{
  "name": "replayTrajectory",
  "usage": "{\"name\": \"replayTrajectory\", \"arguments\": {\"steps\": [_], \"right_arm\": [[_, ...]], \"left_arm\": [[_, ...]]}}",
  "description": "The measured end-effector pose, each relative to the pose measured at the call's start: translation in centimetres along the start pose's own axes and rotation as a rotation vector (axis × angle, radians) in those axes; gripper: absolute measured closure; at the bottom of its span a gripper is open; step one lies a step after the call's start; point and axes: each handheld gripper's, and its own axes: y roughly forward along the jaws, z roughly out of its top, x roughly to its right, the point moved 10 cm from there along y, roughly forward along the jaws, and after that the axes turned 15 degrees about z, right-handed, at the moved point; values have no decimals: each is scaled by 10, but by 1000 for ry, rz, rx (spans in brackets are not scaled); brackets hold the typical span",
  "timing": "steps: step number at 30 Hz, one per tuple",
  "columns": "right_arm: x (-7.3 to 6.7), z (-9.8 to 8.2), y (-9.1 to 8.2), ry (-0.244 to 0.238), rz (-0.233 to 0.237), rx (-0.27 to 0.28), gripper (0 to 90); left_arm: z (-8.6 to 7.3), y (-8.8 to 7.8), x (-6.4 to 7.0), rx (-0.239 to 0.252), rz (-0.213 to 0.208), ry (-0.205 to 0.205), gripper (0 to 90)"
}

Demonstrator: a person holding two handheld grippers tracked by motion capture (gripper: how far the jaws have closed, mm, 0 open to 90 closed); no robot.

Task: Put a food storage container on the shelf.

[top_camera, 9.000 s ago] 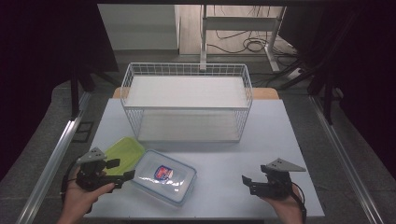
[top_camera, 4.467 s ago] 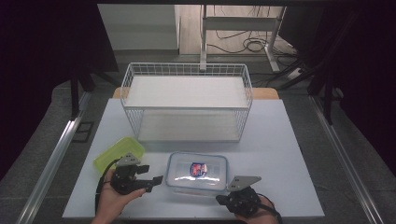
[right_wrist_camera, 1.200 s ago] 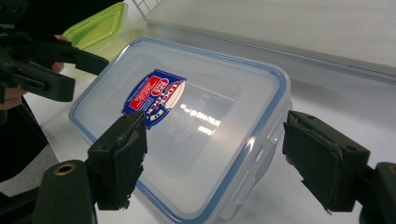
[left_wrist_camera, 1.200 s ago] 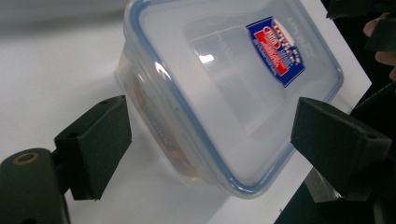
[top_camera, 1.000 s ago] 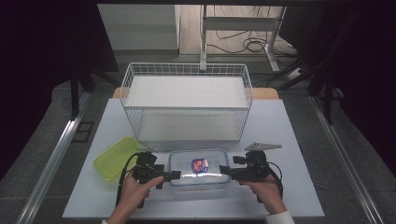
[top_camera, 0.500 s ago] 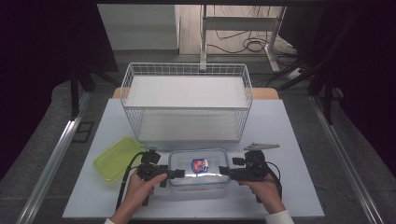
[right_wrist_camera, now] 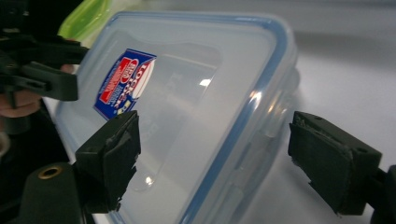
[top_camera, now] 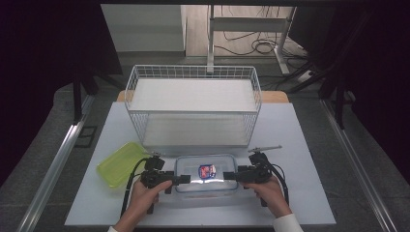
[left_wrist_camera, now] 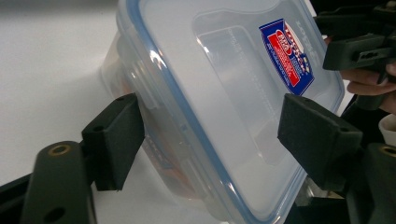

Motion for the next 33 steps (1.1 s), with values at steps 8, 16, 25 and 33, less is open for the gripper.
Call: {"name": "replayTrajectory", "arguments": {"steps": [8,16,25,33], "right_arm": [[-3,-3,-2,36,16,12,249],[-13,-7,-12,18,14,52,347],[-27,-16,-21,-67,-10,57,403],[-30,-21,-26,-95,16,61,441]], "left_arm": [[-2,-3,1,8,15,21,249],[-7,-16,6,67,32,64,341],[-15,-29,12,126,35,124,431],[-18,-34,11,138,3,148,475]]}}
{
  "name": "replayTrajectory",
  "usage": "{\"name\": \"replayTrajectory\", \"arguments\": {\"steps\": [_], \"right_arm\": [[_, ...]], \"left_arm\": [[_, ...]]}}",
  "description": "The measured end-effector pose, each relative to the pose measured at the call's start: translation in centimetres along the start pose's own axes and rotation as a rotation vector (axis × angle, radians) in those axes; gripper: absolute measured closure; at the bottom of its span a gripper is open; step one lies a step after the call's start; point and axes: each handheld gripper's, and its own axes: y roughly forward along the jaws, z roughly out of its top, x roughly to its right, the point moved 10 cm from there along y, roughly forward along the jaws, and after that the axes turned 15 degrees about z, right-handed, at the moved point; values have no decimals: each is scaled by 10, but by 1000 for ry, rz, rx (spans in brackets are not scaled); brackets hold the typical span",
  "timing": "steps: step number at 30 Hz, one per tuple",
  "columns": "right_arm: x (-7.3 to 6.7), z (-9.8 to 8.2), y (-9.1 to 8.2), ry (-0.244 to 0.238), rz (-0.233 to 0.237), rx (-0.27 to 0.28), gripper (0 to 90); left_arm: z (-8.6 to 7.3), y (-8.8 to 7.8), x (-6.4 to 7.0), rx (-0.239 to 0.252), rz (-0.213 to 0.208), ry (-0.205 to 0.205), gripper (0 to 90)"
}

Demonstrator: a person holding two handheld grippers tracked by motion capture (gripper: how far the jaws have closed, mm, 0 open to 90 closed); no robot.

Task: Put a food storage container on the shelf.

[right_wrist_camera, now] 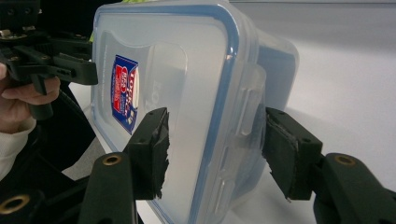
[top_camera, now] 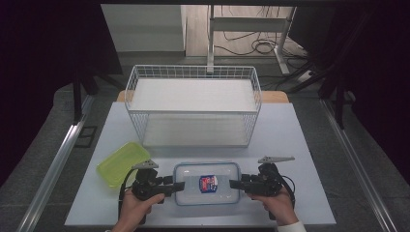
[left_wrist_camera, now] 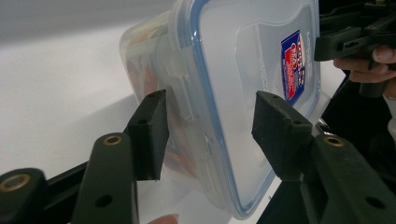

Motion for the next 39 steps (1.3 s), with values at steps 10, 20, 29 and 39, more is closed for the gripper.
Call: {"name": "replayTrajectory", "arguments": {"steps": [10,20,29,39], "right_arm": [[-3,-4,-5,-11,37,5,487],[-4,-5,-6,-13,33,14,489],[-9,-4,-5,-32,14,13,491],[-18,2,-9,-70,15,36,492]], "left_arm": [[-2,-4,1,14,-13,18,508],[-3,-4,2,30,-9,27,509],[-2,-7,0,42,-19,28,512],[5,-19,4,75,-6,62,513]]}}
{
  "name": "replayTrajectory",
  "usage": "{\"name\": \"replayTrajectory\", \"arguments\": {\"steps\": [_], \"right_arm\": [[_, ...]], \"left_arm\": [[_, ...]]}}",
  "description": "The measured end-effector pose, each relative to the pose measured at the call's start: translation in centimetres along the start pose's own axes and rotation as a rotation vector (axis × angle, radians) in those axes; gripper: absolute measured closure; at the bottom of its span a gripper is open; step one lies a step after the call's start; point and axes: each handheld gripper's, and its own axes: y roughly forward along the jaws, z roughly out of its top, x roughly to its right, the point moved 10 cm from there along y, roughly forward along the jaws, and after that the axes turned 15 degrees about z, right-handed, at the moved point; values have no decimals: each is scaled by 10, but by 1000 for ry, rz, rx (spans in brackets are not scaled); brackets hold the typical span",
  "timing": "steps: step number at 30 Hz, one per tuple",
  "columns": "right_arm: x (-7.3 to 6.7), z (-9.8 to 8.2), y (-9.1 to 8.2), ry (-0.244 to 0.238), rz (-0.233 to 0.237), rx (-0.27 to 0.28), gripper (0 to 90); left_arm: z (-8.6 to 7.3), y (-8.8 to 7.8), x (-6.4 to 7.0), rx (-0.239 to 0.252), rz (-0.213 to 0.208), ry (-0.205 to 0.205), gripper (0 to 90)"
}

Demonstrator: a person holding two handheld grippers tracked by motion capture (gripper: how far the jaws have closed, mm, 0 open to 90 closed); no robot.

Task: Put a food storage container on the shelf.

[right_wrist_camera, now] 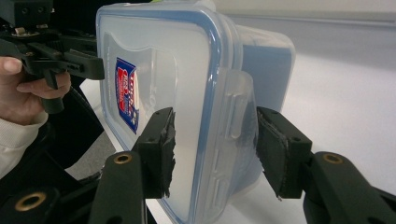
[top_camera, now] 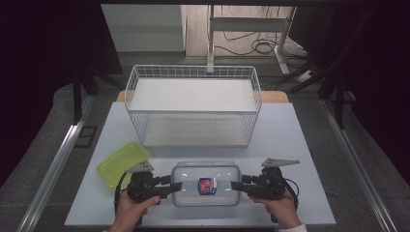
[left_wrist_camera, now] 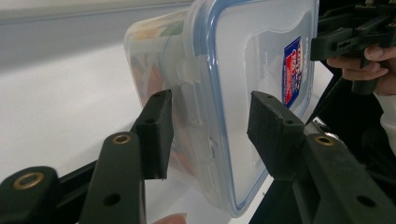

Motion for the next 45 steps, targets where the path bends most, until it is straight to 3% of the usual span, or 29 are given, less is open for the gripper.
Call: {"name": "replayTrajectory", "arguments": {"steps": [3,15,28,38,45], "right_arm": [[-4,4,-1,-29,-5,7,493],[-17,26,-9,-69,-2,36,500],[-34,79,-26,-130,1,98,500],[-50,130,-29,-200,-7,128,500],[-54,166,-24,-218,-7,134,500]], "left_arm": [[4,-4,1,12,0,10,514],[28,-18,4,59,3,46,519],[88,-42,9,117,22,93,521],[134,-66,-1,174,24,124,525],[163,-76,-14,192,35,124,525]]}}
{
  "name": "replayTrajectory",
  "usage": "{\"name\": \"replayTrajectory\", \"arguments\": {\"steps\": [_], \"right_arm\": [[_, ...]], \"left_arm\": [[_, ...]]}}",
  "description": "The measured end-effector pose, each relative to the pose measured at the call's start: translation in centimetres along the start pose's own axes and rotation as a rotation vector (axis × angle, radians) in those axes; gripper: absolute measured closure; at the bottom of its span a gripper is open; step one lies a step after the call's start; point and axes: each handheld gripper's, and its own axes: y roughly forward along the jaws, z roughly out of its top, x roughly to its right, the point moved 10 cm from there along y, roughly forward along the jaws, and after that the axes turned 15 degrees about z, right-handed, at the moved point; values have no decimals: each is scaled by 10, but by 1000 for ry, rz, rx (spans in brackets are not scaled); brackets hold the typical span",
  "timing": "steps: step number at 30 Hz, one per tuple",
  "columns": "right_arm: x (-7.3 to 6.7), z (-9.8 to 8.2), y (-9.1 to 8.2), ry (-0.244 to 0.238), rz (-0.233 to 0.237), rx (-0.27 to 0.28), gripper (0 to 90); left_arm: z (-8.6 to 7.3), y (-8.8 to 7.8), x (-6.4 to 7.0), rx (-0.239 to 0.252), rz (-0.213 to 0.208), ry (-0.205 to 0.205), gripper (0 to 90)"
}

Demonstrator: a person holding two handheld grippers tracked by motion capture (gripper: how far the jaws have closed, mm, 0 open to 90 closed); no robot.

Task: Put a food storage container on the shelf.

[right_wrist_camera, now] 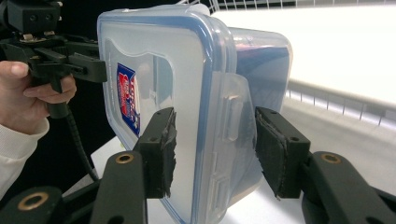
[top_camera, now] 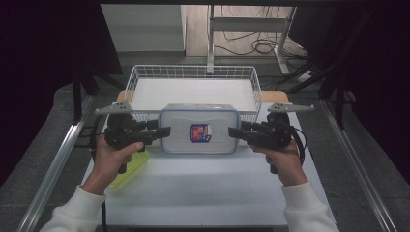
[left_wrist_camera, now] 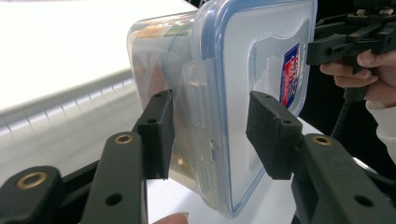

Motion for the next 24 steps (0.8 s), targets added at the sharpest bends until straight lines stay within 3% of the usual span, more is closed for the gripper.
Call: {"name": "replayTrajectory", "arguments": {"steps": [13,19,24], "right_arm": [[19,58,13,-23,-18,-8,497],[34,78,27,-1,-11,-15,497],[53,86,38,41,-18,-25,495]], "left_arm": [[47,9,-32,25,-7,-18,525],[63,18,-55,9,-8,-30,525],[66,33,-71,-13,-18,-55,524]]}}
